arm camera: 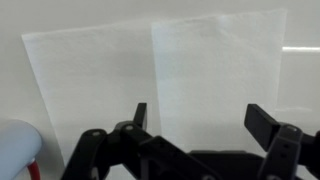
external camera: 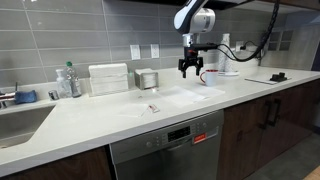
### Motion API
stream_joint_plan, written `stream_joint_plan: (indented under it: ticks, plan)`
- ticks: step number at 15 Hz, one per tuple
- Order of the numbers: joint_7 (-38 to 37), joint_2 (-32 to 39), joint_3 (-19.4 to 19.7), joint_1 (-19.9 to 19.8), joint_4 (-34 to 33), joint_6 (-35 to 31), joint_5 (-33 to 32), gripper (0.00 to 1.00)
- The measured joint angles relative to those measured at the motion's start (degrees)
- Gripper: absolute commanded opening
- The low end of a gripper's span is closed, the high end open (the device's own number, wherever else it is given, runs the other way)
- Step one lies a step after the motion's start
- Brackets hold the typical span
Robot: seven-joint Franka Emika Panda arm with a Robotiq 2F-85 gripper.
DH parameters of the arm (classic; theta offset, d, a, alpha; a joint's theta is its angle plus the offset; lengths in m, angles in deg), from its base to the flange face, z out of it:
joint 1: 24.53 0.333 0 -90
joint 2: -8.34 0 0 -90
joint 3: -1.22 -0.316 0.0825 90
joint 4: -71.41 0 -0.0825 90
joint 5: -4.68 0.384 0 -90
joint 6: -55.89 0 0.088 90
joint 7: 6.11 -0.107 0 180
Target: Fold the paper towel in half, then turn it to the right
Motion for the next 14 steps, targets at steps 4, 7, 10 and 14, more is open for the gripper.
stream_joint_plan:
  ticks: [4, 7, 10, 14]
  plan:
    - [0.3, 3.5, 0.1, -0.2, -2.9, -0.1, 0.0, 1.0]
    - [0.3, 3.6, 0.1, -0.2, -3.4, -0.1, 0.0, 1.0]
    - [0.3, 3.7, 0.1, -0.2, -3.5, -0.1, 0.0, 1.0]
    - [1.3, 6.3, 0.2, -0.2, -4.4, -2.6, 0.0, 1.0]
